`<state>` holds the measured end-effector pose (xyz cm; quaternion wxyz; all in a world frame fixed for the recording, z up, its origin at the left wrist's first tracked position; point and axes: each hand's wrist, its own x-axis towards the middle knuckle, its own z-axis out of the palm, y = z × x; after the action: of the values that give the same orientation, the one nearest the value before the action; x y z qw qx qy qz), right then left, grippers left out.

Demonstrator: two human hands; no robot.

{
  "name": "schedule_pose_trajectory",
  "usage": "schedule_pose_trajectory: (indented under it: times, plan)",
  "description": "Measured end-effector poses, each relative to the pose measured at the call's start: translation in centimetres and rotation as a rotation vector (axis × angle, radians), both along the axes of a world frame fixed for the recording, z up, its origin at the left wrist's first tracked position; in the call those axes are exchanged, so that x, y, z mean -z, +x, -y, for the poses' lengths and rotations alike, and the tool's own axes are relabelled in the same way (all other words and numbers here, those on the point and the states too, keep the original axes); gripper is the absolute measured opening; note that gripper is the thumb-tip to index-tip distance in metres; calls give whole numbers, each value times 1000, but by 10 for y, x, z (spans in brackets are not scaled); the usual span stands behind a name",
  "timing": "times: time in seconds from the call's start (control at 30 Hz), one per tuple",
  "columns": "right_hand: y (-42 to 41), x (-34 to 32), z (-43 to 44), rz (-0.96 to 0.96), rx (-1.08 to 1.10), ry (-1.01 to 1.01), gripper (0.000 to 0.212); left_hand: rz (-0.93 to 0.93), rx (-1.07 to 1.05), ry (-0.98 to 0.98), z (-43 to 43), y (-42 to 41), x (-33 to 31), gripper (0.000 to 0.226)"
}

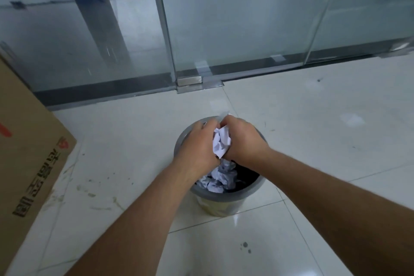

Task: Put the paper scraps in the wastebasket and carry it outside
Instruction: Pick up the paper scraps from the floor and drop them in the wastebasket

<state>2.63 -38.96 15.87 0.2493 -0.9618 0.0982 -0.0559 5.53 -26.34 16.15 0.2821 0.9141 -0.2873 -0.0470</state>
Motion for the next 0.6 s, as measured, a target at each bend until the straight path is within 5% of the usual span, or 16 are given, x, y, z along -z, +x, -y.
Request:
schedule_pose_trajectory:
  times: [0.17, 0.33, 0.47, 0.6]
  plan:
    - [-6, -1, -1, -9, -13, 22, 27, -71, 0, 45, 0, 2, 5, 66]
    - [-14, 16, 13, -179, -18, -21, 90, -292, 52, 272, -10, 9, 18, 120]
    - [-14, 23, 22, -259, 7, -119, 113, -300, 26, 210, -16, 16, 26, 123]
    - [-13, 26, 23, -281, -1, -165, 114, -298, -18, 141, -23, 16, 25, 112]
